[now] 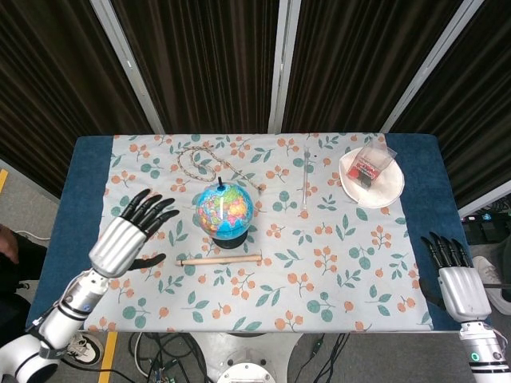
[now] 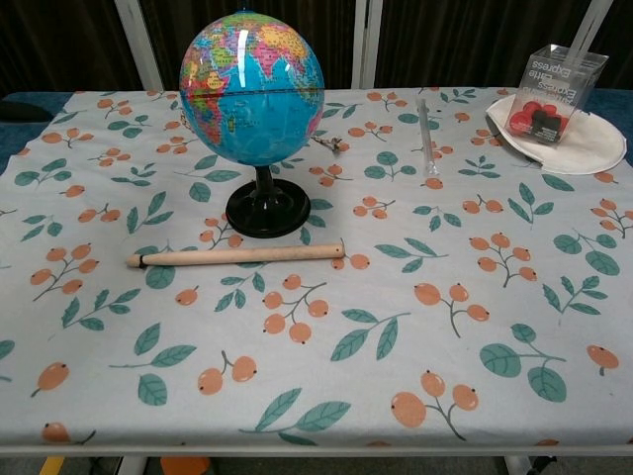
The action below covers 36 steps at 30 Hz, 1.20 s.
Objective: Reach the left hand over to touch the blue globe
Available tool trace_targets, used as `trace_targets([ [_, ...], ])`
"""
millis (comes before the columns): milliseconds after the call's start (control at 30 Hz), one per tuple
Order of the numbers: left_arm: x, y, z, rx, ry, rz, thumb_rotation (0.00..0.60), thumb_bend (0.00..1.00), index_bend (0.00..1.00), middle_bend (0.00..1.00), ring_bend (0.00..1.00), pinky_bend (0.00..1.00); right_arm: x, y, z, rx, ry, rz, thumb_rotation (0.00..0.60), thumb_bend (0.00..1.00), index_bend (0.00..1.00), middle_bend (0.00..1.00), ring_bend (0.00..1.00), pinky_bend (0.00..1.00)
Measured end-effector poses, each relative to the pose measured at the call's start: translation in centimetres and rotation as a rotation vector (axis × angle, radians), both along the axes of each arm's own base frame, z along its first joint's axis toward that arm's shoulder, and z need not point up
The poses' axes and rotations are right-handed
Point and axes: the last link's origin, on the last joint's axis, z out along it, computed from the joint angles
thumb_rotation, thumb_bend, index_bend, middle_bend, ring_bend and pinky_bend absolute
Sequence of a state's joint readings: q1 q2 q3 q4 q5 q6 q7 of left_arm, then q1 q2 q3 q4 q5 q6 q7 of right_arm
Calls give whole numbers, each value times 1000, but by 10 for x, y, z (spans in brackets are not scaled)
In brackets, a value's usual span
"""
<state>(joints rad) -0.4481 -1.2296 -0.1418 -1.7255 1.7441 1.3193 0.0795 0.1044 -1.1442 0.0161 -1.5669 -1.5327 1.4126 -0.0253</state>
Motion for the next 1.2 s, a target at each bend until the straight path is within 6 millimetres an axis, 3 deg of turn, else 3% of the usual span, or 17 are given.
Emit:
trace_targets([
  [267, 35, 9, -26, -92, -14, -81, 600, 129, 172, 88, 64, 46, -3, 0, 0, -2, -2, -5, 600, 339, 0, 0, 0, 0],
  [467, 50, 13, -41, -134, -19, -113, 600, 129, 173, 89, 63, 46, -6, 0, 1, -4, -6, -9, 600, 339, 0, 0, 0, 0],
  [1200, 43, 19, -61, -179, 0, -70, 600, 129, 173, 88, 64, 46, -8, 0, 0, -3, -8, -14, 600, 338, 0, 0, 0, 0],
])
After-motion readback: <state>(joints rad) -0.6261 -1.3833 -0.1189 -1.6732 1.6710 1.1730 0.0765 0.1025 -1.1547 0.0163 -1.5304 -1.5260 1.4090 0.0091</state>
